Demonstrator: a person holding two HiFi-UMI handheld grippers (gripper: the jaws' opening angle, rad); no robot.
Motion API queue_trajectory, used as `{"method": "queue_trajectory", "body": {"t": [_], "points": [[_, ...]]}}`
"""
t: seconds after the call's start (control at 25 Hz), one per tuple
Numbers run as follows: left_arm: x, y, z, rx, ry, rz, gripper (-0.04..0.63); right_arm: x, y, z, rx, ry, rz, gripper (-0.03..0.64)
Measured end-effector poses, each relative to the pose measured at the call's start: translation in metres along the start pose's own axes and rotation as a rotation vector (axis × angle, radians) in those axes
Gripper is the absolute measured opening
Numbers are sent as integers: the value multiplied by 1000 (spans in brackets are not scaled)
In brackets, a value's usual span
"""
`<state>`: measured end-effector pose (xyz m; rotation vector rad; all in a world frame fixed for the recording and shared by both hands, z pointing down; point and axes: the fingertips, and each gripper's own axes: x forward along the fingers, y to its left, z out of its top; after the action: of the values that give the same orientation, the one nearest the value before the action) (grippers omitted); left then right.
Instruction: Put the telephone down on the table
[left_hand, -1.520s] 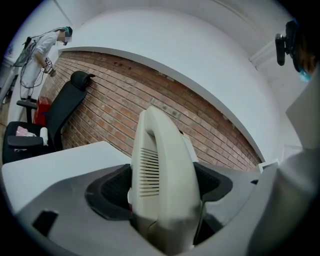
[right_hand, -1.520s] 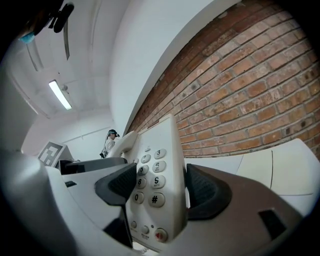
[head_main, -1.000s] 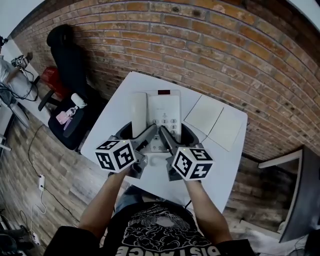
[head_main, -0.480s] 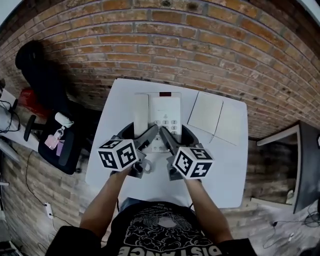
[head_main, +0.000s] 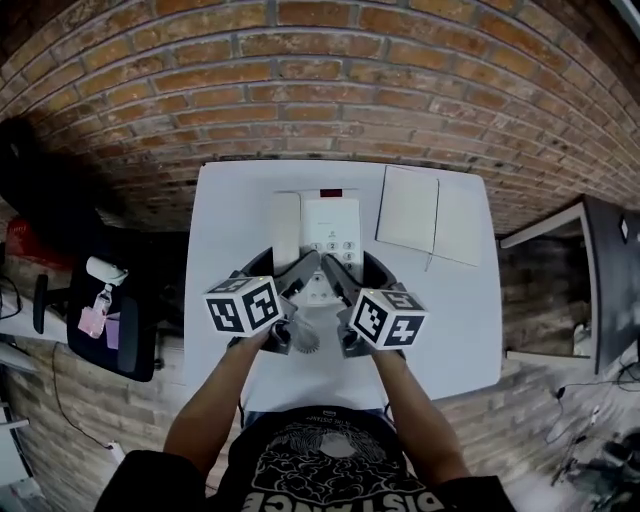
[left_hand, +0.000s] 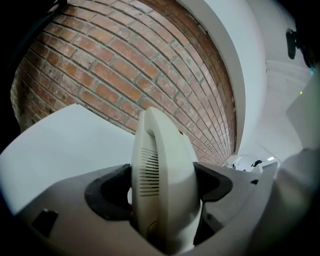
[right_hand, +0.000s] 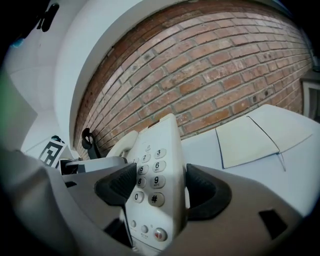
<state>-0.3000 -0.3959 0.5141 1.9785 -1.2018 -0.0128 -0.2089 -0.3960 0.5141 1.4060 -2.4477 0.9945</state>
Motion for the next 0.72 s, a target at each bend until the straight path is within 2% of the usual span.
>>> {"method": "queue_trajectory", "body": {"t": [0.24,0.72], "points": [[22,23,-11,-26,70,9,387,21,-18,-14,49,35,-40,311],[45,59,-26,-90,146,43,387,57,-33,-37,75,87,-81,311]]}}
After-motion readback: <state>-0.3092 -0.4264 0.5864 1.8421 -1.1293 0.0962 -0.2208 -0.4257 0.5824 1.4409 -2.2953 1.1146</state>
